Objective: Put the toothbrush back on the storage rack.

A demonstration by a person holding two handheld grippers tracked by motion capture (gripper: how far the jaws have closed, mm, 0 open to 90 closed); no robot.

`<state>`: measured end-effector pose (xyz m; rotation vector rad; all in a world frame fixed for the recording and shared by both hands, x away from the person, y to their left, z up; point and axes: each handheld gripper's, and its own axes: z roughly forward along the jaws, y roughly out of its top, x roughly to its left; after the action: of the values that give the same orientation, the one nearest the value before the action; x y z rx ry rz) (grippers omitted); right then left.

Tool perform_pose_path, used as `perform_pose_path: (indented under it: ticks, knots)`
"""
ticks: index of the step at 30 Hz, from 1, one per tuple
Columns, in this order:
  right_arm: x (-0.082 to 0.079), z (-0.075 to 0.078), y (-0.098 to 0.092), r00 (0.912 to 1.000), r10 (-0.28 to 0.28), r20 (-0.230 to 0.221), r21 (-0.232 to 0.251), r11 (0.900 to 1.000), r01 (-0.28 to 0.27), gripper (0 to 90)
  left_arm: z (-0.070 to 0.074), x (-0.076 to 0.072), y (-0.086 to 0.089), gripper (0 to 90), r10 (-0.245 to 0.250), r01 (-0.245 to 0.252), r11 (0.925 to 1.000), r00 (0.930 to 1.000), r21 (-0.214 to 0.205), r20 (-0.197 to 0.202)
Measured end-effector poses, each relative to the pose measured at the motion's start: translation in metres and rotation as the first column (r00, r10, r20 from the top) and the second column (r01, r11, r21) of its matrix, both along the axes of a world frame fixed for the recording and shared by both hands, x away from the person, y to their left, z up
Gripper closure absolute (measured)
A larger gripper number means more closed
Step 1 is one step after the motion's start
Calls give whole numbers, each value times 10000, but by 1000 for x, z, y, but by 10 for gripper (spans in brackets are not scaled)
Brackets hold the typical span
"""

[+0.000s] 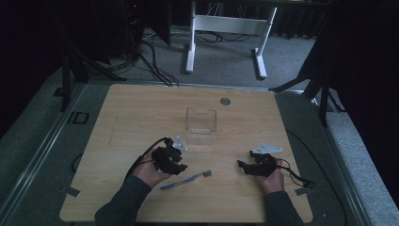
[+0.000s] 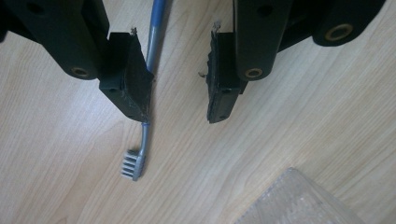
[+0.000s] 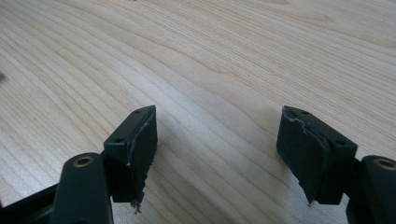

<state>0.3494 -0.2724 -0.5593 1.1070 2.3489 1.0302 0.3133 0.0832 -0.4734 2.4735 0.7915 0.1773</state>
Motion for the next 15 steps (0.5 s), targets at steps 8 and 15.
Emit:
perform_pose_path:
  ticks: [8,15]
  knots:
    - [0,0,0,10000,0,-2,-3,10000,0,285,-4,1,-7,600,-177,183,9996,9995,231,-254]
    - [0,0,0,10000,1,-1,-4,10000,-1,285,-8,1,-13,600,-264,282,9989,9986,386,-460]
